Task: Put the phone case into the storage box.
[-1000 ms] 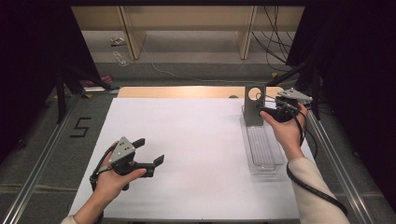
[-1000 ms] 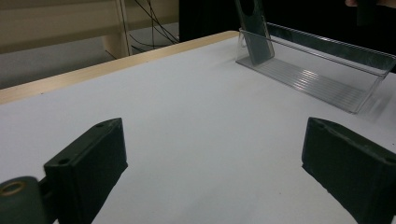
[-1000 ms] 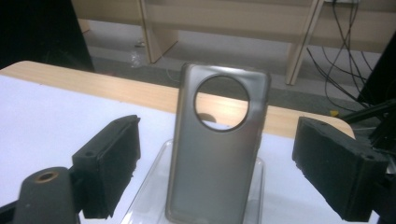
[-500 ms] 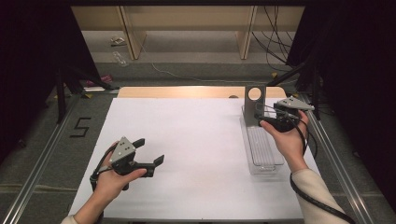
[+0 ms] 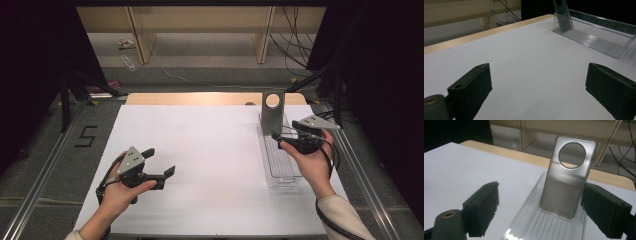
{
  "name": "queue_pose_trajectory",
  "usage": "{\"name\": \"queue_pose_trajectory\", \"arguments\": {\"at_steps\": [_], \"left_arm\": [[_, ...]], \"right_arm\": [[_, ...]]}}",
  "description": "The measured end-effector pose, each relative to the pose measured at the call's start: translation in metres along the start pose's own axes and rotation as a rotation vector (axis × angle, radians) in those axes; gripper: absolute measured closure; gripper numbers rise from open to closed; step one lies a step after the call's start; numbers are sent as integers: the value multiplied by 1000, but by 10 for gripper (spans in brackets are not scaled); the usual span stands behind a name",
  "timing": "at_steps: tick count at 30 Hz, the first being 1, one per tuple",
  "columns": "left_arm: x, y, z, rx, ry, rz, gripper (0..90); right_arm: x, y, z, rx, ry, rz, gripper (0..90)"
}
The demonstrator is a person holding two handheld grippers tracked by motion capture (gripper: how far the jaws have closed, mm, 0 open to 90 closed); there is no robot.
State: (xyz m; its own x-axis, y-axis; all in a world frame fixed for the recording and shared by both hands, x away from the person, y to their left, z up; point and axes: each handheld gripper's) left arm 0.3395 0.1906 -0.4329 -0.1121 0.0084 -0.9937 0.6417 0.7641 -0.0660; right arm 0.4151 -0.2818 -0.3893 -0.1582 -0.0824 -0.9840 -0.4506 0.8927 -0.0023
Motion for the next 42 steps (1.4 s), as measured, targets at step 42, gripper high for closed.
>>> {"name": "queue_pose_trajectory", "arguments": {"at_steps": [42], "left_arm": [[0,3,-2,-13,0,1,60]], "right_arm": [[26,20,-51,-87,-71,30,163]]}}
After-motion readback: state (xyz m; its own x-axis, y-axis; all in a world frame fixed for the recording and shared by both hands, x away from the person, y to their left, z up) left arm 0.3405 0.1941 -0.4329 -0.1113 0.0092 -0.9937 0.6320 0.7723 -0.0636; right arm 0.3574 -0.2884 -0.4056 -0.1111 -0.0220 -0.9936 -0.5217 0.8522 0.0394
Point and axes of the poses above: each handheld gripper's, and its own axes: z roughly forward along the jaws, x roughly out of its underside, y roughly to its left, and after that the axes turned 15 degrees about -y, right-handed
